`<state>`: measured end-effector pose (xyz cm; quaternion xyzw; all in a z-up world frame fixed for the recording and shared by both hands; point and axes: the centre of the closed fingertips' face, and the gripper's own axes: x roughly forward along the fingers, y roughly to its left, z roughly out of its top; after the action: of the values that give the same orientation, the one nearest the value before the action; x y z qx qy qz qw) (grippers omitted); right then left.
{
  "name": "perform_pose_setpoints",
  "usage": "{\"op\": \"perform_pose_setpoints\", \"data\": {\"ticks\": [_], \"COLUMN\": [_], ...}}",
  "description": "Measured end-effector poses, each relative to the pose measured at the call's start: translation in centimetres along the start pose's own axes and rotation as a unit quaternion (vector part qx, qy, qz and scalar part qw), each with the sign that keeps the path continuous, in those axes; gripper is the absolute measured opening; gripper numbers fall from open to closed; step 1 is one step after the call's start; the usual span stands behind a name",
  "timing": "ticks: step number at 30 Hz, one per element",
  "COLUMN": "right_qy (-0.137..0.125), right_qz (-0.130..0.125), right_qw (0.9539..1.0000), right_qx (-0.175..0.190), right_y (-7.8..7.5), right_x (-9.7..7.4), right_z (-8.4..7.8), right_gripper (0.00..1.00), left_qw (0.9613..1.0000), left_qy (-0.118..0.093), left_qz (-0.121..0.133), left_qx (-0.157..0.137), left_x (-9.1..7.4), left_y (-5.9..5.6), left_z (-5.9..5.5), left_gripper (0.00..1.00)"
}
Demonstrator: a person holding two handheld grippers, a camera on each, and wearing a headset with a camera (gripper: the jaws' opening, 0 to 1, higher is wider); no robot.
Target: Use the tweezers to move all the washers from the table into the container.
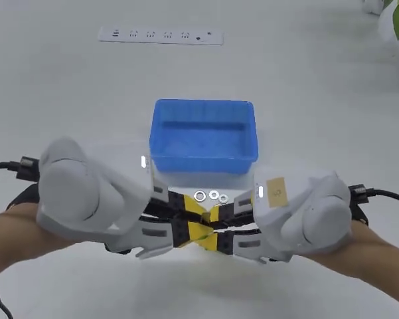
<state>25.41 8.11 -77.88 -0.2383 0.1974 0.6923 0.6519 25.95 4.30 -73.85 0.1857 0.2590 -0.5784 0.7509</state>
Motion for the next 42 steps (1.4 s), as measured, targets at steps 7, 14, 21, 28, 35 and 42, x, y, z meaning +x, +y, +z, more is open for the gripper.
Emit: {"op": "perform_pose_setpoints", "data": {"ticks": [7,14,21,28,35,42], "right_qy": [-0.006,-0.003,-0.006,-0.009,-0.005,0.000], "right_qz": [-0.004,-0.020,-0.029,-0.022,-0.029,-0.030], "right_qw": [1.0000,0.9993,0.9978,0.9981,0.9982,0.9986], "right_qx": [0.001,-0.033,-0.058,-0.057,-0.053,-0.044], "right_y": [0.0,-0.4,-0.9,-1.3,-2.3,-3.0], "right_x": [0.0,0.2,1.8,2.9,3.5,3.8], "right_z": [0.5,1.7,3.4,3.9,3.7,3.2], "right_gripper": [0.08,0.08,0.11,0.11,0.11,0.11], "left_qw": [0.9999,0.9996,0.9985,0.9977,0.9973,0.9973], "left_qy": [-0.002,0.001,0.012,0.020,0.026,0.031], "left_qz": [0.012,0.027,0.052,0.064,0.069,0.067], "left_qx": [0.001,0.010,0.008,0.003,0.004,0.004], "left_x": [-0.7,-2.2,-4.2,-5.1,-4.9,-4.5], "left_y": [0.1,0.5,1.4,2.0,3.1,3.8], "left_z": [0.1,0.1,-0.9,-1.8,-2.2,-2.4], "left_gripper": [0.09,0.09,0.09,0.09,0.09,0.09]}}
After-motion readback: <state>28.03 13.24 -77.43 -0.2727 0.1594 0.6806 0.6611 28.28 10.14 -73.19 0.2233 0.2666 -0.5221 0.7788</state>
